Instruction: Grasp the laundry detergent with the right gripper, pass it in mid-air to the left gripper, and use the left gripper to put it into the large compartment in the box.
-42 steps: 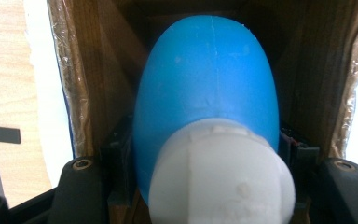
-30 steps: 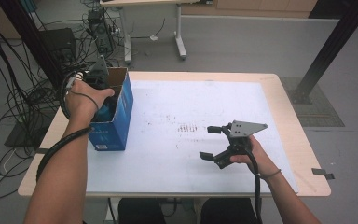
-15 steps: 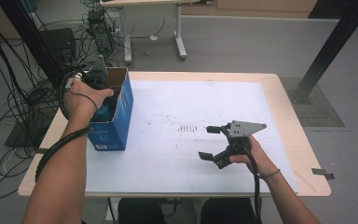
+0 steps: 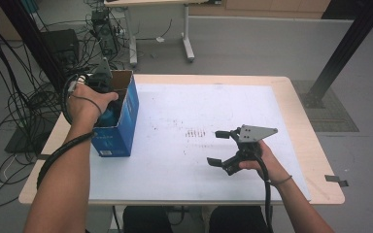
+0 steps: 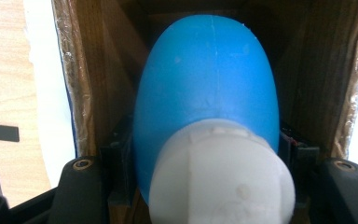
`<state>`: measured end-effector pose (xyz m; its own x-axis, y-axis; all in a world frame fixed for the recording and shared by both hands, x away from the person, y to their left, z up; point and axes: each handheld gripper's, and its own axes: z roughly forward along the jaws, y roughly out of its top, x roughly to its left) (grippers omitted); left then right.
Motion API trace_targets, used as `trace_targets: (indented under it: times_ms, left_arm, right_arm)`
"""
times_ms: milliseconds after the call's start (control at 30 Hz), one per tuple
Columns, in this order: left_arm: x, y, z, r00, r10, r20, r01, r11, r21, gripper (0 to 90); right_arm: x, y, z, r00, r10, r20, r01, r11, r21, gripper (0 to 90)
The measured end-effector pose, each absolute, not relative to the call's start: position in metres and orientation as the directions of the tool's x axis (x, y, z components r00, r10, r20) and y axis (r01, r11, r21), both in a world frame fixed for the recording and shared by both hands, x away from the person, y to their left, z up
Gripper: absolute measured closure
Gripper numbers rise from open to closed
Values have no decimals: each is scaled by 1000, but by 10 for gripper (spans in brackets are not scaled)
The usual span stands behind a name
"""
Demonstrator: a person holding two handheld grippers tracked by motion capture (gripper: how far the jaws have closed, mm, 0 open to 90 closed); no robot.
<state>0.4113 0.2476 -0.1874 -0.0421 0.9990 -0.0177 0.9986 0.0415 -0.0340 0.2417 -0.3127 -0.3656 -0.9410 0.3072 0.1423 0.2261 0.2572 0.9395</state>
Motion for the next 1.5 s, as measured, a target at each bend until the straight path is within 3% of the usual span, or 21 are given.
trace_targets:
  times_ms: [767,1500]
  left_arm:
    - [413,245,-187,-35,999,-8,998,35,-48,371]
    - [409,243,-153,-32,999,-15,999,32,-20,282]
  right_arm:
    - [241,-313,-367,-940,307,147,230,253,940,34]
    - [241,-311,-367,-942,305,142,225,257,940,35]
